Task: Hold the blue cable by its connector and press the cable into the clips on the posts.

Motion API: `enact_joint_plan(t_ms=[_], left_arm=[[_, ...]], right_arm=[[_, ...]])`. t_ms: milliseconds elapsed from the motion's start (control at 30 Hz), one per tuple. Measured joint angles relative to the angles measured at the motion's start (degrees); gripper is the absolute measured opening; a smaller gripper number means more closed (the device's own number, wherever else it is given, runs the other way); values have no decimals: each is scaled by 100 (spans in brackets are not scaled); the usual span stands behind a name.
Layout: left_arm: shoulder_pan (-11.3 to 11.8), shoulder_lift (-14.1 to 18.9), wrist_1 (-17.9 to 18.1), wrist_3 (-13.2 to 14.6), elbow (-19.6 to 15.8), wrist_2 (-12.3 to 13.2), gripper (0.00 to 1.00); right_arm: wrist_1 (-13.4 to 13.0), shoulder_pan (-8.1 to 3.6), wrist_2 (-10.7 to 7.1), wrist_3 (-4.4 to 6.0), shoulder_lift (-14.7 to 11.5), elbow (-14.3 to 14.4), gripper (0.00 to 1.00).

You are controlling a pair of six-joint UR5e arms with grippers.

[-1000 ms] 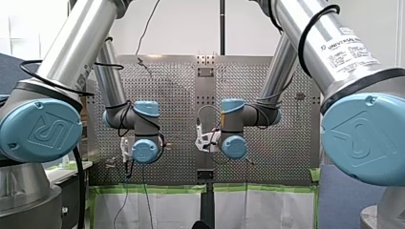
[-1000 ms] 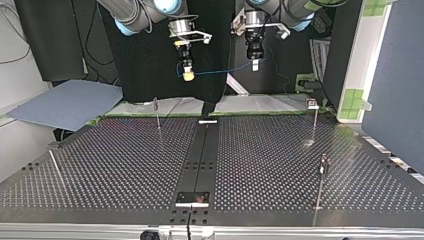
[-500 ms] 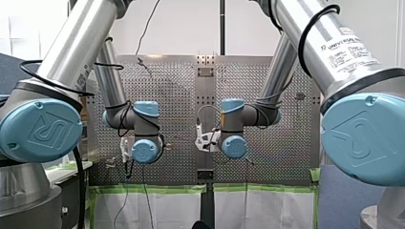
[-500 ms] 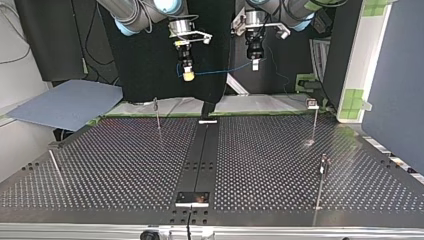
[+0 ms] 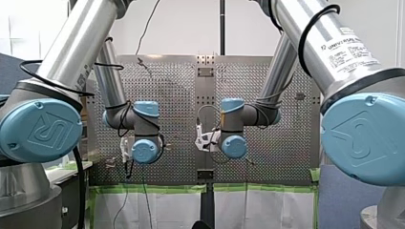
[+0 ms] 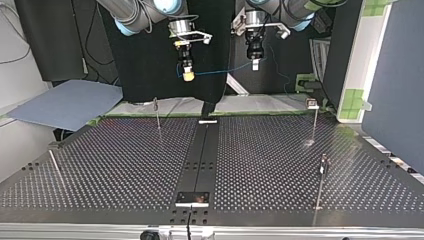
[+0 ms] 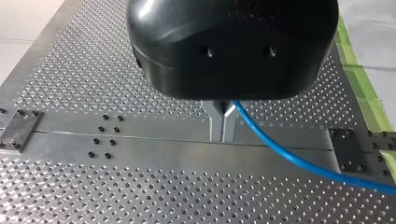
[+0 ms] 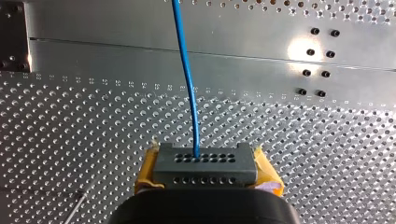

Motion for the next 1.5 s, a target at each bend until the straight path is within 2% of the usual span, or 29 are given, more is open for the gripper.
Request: enact_joint_plan(t_ms=[233, 400, 533, 733, 900, 1100, 1233, 1333, 1500], left_arm=[[0, 0, 0, 0, 0, 0, 0], [-129, -130, -132, 28, 127, 88, 0], [-289, -297, -286, 34, 228, 117, 0], [-387, -619, -370, 35, 252, 122, 0], [-393, -839, -377, 35, 254, 123, 0], [-395, -885, -378, 35, 255, 123, 0], [-450, -868, -427, -8, 321, 157, 0], [-472, -781, -526, -80, 429, 181, 0], [-434, -587, -723, -143, 582, 219, 0]], right_arm=[[14, 14, 16, 15, 13, 15, 0], [207, 204, 123, 197, 212, 212, 0], [295, 287, 145, 265, 399, 367, 0], [315, 305, 149, 280, 661, 426, 0], [316, 307, 150, 281, 699, 429, 0], [331, 291, 168, 300, 686, 450, 0], [422, 208, 286, 417, 567, 516, 0], [543, 162, 396, 553, 432, 531, 0], [756, 85, 304, 795, 188, 519, 0]])
